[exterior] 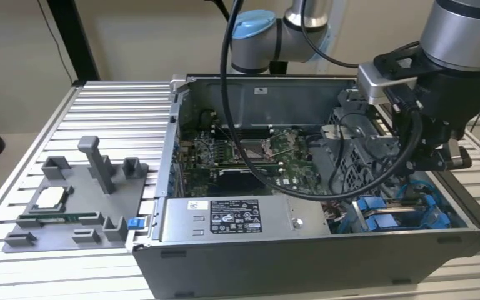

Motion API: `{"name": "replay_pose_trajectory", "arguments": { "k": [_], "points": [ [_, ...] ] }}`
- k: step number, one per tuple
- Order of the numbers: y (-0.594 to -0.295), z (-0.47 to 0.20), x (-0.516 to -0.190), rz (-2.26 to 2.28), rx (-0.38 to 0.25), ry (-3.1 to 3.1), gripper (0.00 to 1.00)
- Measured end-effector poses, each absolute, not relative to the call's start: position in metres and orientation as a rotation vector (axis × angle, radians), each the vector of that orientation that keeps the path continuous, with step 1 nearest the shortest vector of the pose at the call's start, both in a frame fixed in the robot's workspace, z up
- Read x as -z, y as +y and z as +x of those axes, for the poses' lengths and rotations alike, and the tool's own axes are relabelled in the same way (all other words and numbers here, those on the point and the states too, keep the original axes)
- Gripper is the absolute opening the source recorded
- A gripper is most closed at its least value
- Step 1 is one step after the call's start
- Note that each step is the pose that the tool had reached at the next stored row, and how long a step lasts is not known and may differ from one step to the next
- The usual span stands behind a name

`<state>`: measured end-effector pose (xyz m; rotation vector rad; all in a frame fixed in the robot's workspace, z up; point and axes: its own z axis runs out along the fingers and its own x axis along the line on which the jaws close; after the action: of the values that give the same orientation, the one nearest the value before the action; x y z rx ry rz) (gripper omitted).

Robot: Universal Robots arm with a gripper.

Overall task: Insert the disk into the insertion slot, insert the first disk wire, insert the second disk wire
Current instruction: 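Insert the second disk wire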

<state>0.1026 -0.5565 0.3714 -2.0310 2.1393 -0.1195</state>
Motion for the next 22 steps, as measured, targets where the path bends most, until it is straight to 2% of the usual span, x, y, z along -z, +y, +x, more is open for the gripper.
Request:
{"name": "replay_pose_trajectory", "arguments": {
  "k": [22],
  "points": [
    [-0.571, 0.093, -0.364, -2.035, 0.127, 2.142, 0.00]
  ]
}}
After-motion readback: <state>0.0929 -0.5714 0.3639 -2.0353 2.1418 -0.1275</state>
